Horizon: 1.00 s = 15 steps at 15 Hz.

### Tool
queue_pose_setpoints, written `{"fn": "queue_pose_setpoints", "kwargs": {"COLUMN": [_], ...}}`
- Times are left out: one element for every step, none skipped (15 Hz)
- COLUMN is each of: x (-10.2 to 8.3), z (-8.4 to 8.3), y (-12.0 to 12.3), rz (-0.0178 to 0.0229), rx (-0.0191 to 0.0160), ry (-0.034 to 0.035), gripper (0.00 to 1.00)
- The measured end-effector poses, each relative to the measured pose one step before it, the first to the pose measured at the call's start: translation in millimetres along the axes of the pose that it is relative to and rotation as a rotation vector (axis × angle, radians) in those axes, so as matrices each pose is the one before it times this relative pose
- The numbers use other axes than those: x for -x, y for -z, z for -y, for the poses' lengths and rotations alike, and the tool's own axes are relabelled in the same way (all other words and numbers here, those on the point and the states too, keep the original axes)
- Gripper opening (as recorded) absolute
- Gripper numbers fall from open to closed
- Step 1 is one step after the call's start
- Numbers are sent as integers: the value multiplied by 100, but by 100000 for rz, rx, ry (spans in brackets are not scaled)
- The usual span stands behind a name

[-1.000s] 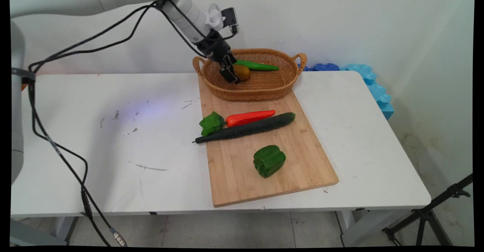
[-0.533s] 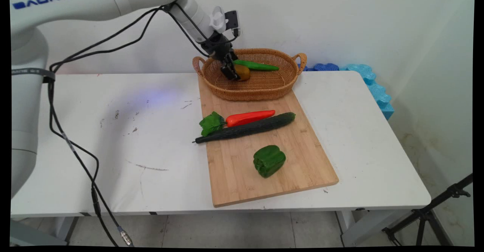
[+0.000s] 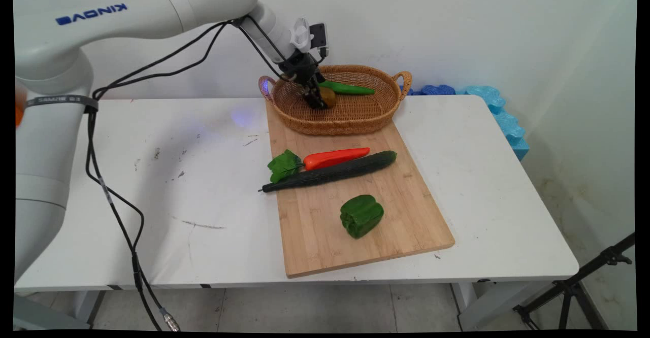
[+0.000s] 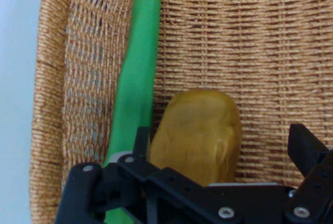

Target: Pick up the potato from the vegetable basket, then place the picked object on the cutting board

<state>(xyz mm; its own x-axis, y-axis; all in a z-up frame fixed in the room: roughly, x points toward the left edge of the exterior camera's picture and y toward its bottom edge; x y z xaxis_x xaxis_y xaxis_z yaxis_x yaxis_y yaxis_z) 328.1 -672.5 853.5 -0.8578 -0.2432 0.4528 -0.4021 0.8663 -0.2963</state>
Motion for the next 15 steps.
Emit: {"fn": "queue_pose_setpoints", "kwargs": {"x": [3,17,19,31,33,25,33,21,18,-6,10,-13,-16,-9,-57], "z": [88,114,64,79,51,24,9,1,-21,-32,-51,-81,-112,-144,-123], "y": [-291,-401,-259,-405,-333,-322,-254,-140,-189,-223,-137,-73,-58,4,80], "rz": [-63,-86,-41,-31,3,-43,-33,-42,-73,-92,-142,-150,-176,-159,-157], "rx": [-105,-134,-58,-52,-5,50,33,6,75,129,73,107,150,179,95], "ry": [-168,-206,-96,-138,-164,-199,-192,-121,-190,-263,-194,-174,-180,-132,-111], "gripper": [100,100,100,100,100,100,100,100,100,100,0,0,0,0,0]}}
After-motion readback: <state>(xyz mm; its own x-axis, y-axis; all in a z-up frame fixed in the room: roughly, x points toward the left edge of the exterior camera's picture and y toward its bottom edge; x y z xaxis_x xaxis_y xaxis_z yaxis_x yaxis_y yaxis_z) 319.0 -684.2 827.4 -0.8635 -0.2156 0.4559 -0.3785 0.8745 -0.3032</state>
